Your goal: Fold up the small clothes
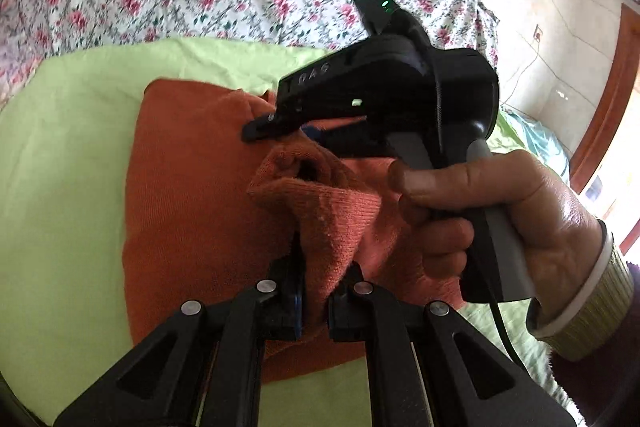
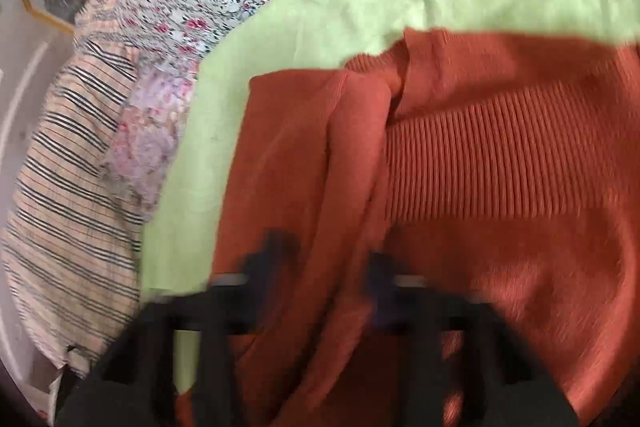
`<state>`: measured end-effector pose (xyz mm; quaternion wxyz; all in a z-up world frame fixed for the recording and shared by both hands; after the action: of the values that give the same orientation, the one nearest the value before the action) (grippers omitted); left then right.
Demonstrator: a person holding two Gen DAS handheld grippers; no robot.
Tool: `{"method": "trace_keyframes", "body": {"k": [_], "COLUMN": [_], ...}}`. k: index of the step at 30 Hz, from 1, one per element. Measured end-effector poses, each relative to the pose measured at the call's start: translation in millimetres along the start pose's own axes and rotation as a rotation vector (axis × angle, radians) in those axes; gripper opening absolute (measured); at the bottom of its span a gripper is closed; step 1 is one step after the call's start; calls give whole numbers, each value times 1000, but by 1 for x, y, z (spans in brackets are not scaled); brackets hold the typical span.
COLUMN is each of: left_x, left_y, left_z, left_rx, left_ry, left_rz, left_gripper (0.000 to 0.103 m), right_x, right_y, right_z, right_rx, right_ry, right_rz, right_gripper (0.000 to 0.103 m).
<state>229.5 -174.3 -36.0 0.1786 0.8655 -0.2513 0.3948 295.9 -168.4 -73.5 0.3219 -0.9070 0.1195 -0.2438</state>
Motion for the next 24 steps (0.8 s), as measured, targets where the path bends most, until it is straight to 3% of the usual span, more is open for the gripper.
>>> {"method": "trace_keyframes", "body": {"k": [3, 6, 11, 16, 24], "left_x": [18, 30, 28, 11, -2], "left_y": [23, 56, 112, 139, 145], "left_z": [-8, -3, 27, 51, 59], "left_rx": [-57, -123, -204, -220, -234], "left_ry": [33, 38, 1, -68, -125], "left_rz": [17, 35, 68, 81, 99], "left_gripper": [6, 6, 6, 7, 16], "right_x": [11, 15, 15, 5, -2], "right_y": [-11, -12, 29, 90, 110], "right_z": [-29, -75, -131, -139, -137], "right_rx": [32, 2, -126, -190, -189], "right_ry": [65, 139, 201, 178, 183], "right_rz": [-48, -113, -137, -52, -23], "right_gripper": [16, 16, 16, 16, 19]}}
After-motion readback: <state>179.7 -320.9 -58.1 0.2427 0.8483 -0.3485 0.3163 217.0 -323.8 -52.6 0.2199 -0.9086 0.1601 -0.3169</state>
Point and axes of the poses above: each gripper's, at about its wrist camera, not at the fingertips, and z roughly the way its jaws point, y to its right, x to its top, the point moved 10 cm from there along z, roughly the way its jaws point, and after that the axes turned 8 degrees about z, right-handed, at the moved point
